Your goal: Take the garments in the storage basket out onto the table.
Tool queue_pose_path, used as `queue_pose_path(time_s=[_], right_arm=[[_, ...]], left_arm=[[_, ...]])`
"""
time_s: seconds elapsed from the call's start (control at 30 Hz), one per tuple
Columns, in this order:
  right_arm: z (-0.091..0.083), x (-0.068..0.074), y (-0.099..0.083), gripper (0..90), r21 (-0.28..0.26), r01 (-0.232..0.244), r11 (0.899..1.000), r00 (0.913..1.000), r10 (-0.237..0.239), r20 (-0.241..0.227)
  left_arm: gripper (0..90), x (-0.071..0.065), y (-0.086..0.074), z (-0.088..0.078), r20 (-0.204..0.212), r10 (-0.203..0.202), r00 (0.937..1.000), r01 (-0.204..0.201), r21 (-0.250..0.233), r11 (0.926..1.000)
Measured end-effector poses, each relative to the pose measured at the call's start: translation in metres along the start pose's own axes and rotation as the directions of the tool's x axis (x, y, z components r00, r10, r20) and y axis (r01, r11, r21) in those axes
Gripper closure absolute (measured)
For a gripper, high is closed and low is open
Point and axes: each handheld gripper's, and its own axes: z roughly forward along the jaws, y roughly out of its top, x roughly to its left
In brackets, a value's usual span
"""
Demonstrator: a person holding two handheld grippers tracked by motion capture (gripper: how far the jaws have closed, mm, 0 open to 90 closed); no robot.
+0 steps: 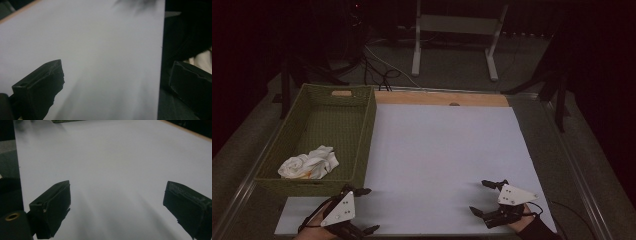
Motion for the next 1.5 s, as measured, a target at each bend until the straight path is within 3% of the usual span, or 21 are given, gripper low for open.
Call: queue_pose_path(time_s=[0.23, 0.33, 0.53, 1.1, 1.5], right_arm=[[-0.002, 0.003, 0.003, 8.8, 0.008, 0.026, 1.000, 0.9997, -0.026, -0.003], [-0.002, 0.003, 0.004, 8.8, 0.021, 0.027, 0.999, 0.9996, -0.027, -0.012], [-0.002, 0.005, 0.006, 8.8, 0.002, 0.037, 0.999, 0.9993, -0.037, -0.007], [-0.008, 0.007, 0.010, 8.8, -0.026, 0.046, 0.999, 0.9989, -0.046, 0.006], [-0.012, 0.008, 0.011, 8.8, -0.046, 0.037, 0.998, 0.9993, -0.037, 0.005]], left_arm=[[0.3, 0.003, 0.003, -0.001, 0.063, -0.017, 0.9978, 0.013, 0.054, 0.9985], [0.3, 0.003, 0.009, 0.000, 0.115, -0.002, 0.9934, -0.009, 0.101, 0.9948], [0.3, 0.001, 0.022, 0.000, 0.156, 0.025, 0.9875, -0.047, 0.141, 0.9888], [0.3, 0.009, 0.055, -0.022, 0.191, 0.057, 0.9799, -0.082, 0.127, 0.9885], [0.3, 0.016, 0.073, -0.037, 0.186, 0.068, 0.9803, -0.090, 0.112, 0.9897]])
